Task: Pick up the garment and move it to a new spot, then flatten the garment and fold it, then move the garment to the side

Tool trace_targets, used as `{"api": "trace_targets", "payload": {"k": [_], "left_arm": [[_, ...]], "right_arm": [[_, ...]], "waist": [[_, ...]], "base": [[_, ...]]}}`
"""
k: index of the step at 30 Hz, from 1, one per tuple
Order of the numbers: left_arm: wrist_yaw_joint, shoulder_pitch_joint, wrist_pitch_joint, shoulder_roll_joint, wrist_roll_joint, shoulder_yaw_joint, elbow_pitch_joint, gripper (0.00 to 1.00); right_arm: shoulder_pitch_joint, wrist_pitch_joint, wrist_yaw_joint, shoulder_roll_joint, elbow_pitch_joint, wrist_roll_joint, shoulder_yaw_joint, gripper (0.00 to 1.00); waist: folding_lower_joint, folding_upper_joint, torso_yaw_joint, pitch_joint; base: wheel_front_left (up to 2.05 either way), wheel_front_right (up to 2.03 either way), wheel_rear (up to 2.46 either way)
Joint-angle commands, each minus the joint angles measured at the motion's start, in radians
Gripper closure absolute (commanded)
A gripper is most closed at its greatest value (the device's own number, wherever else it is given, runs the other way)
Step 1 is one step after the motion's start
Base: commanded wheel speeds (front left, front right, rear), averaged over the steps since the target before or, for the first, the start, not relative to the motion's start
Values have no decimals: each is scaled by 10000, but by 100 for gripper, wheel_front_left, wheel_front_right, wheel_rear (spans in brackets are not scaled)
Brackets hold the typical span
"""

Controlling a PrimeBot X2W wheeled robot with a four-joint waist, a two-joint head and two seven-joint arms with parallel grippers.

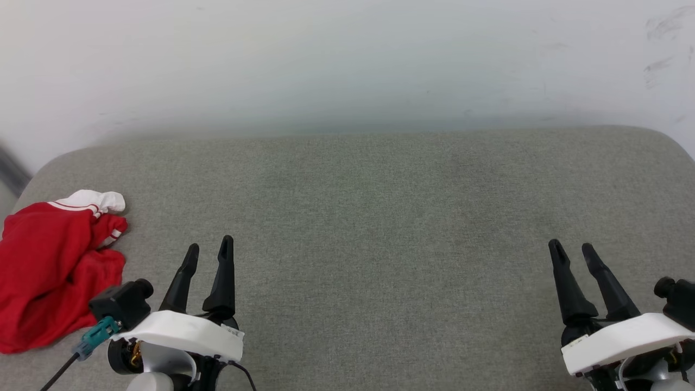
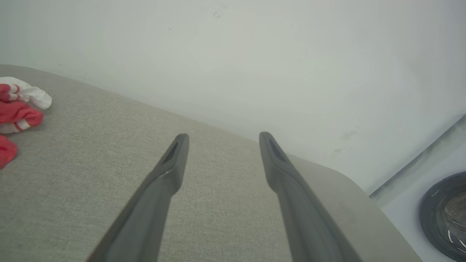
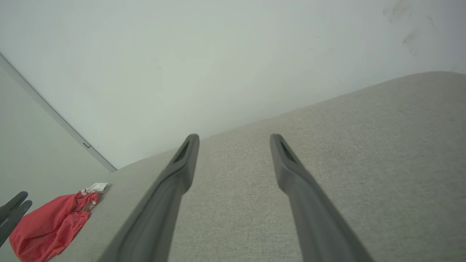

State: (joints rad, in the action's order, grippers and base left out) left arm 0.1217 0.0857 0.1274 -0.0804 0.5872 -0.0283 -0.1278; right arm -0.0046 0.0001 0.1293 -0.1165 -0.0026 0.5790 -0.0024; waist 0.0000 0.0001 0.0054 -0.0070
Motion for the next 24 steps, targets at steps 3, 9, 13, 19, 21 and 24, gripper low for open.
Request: {"api": "trace_targets", "payload": {"k": [3,9,13,19,21,24], "left_arm": [[-43,35,170,-109,-651,-100,119,0],[-78,9,324,-193,-1372,-224,14,0],[-140,18,430,-251,-1827,-301,-58,0],[-247,15,575,-295,-2412,-379,-143,0],[-245,-3,622,-304,-2578,-399,-191,0],[-274,5,779,-326,-3130,-458,-302,0]], "right_arm": [[37,81,19,-145,-193,-679,101,0],[115,62,19,-133,-327,-1400,98,0],[156,51,20,-106,-422,-1915,59,0],[254,28,20,-36,-570,-2599,-20,0],[268,12,21,-2,-615,-2797,-36,0],[408,1,21,109,-712,-3373,-100,0]], "waist": [[0,-1,9,-9],[0,-1,8,-19],[0,-1,10,-24],[0,-1,36,-31],[0,-1,41,-38],[0,-1,60,-55]], "base": [[0,0,0],[0,0,0],[0,0,0],[0,0,0],[0,0,0],[0,0,0]]}}
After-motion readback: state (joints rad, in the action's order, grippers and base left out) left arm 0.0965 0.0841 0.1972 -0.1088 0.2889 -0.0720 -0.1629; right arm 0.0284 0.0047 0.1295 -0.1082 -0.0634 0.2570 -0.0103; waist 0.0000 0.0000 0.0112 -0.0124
